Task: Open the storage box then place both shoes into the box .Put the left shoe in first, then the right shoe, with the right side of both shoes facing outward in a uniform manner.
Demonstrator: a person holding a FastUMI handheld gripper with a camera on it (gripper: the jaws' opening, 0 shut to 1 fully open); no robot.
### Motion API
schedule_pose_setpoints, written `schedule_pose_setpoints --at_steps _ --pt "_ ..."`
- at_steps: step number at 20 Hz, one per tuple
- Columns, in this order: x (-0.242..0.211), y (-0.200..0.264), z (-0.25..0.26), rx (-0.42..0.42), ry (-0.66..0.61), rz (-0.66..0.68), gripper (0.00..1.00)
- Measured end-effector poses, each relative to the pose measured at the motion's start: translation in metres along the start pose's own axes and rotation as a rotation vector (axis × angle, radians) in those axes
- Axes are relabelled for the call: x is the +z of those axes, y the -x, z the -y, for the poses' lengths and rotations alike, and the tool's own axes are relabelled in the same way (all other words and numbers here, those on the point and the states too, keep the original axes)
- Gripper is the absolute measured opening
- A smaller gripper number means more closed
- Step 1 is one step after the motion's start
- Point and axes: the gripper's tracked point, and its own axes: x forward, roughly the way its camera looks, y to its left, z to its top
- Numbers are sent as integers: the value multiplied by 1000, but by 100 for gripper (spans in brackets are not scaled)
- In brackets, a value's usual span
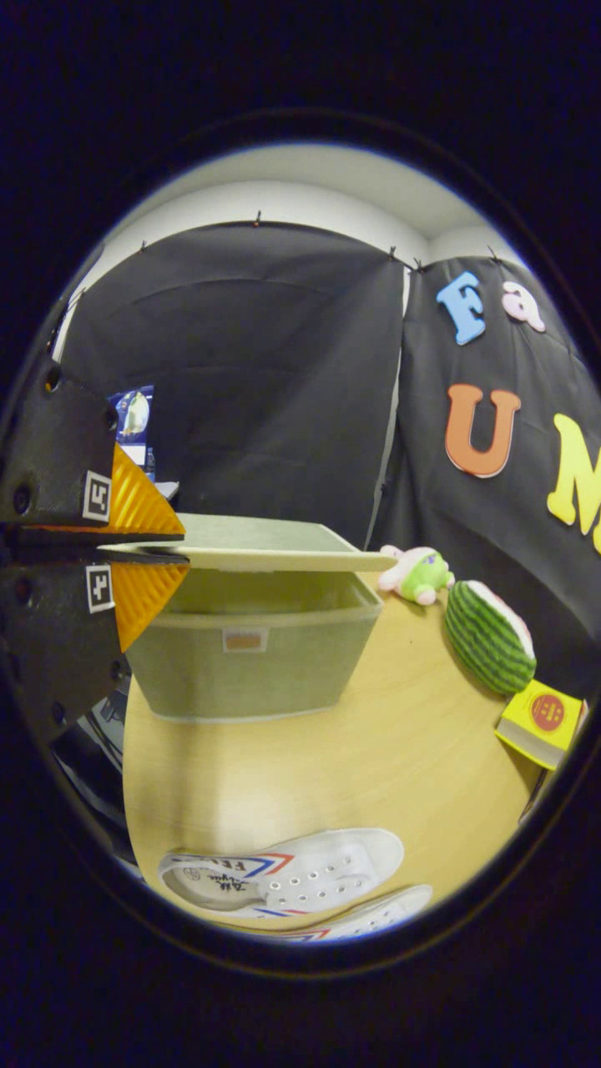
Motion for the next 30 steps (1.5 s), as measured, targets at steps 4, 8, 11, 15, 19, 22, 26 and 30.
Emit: schedule_pose_setpoints --at_steps 4,8,11,15,19,22,26,30 --pt "-5 -26 -59 48 76 -45 5" --pt "-6 -64 -117 68 216 -76 6" --pt "-14 -99 -144 35 365 -98 6" --pt "-27 -137 -164 -9 485 -127 17" --pt "-31 -143 -172 -22 499 -117 45" --pt "-19 -139 -160 -86 544 -70 63" --pt "2 -110 -128 -248 616 22 87" --pt "19 -51 -88 -369 616 70 91"
